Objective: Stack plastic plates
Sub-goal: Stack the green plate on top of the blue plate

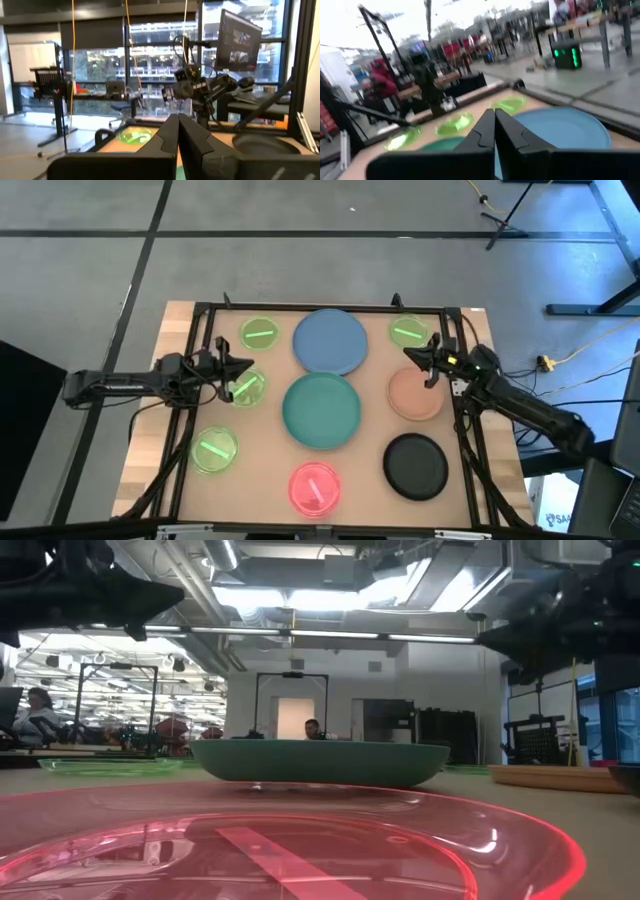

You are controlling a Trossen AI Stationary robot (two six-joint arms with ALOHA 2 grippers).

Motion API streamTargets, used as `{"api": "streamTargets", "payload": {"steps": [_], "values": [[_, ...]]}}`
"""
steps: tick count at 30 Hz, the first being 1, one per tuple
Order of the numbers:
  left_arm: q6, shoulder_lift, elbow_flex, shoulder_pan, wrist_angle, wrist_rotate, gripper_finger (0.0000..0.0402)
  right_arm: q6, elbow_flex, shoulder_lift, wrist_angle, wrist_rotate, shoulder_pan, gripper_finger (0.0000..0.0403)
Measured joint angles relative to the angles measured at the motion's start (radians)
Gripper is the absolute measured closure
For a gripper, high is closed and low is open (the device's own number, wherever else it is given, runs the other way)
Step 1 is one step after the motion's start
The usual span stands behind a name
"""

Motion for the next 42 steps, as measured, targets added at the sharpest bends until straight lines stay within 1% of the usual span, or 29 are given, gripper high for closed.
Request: {"api": "streamTargets", "payload": {"steps": [3, 6, 13, 17, 20, 24, 26, 29, 33, 35, 38, 40, 42], "values": [[0.02, 0.072, 0.0, 0.0, 0.078, 0.001, 0.0399, -0.043, 0.074, 0.143, 0.014, -0.003, 0.013, 0.0402], [0.025, 0.126, 0.0, 0.0, 0.122, -0.005, 0.0399, -0.097, 0.147, 0.295, 0.009, 0.013, 0.082, 0.0402], [-0.001, 0.171, 0.0, 0.0, 0.122, -0.005, 0.0399, -0.186, 0.31, 0.629, 0.0, 0.187, 0.308, 0.0402], [-0.018, 0.171, 0.0, 0.0, 0.122, -0.005, 0.0399, -0.187, 0.382, 0.778, -0.03, 0.275, 0.391, 0.0402], [-0.024, 0.171, 0.0, 0.0, 0.122, -0.005, 0.0399, -0.159, 0.421, 0.873, -0.045, 0.28, 0.417, 0.0402], [-0.026, 0.171, 0.0, 0.0, 0.122, -0.005, 0.0399, -0.03, 0.467, 0.983, -0.047, 0.275, 0.419, 0.0398], [-0.026, 0.171, 0.0, 0.0, 0.122, -0.005, 0.0399, 0.004, 0.486, 1.033, -0.058, 0.253, 0.418, 0.0382], [-0.026, 0.171, 0.0, 0.0, 0.122, -0.005, 0.0399, 0.026, 0.518, 1.092, -0.11, 0.248, 0.429, 0.0338], [-0.028, 0.171, 0.0, 0.0, 0.122, -0.005, 0.0399, 0.036, 0.56, 1.145, -0.224, 0.296, 0.433, 0.0273], [-0.03, 0.171, 0.0, 0.0, 0.122, -0.005, 0.0399, 0.046, 0.565, 1.165, -0.248, 0.297, 0.432, 0.0248], [-0.036, 0.171, 0.0, 0.0, 0.122, -0.005, 0.0399, 0.06, 0.566, 1.182, -0.245, 0.269, 0.434, 0.0222], [-0.05, 0.171, 0.0, 0.0, 0.122, -0.005, 0.0399, 0.07, 0.566, 1.189, -0.246, 0.252, 0.447, 0.0213], [-0.064, 0.171, 0.0, 0.0, 0.122, -0.005, 0.0399, 0.08, 0.566, 1.189, -0.244, 0.262, 0.458, 0.0209]]}}
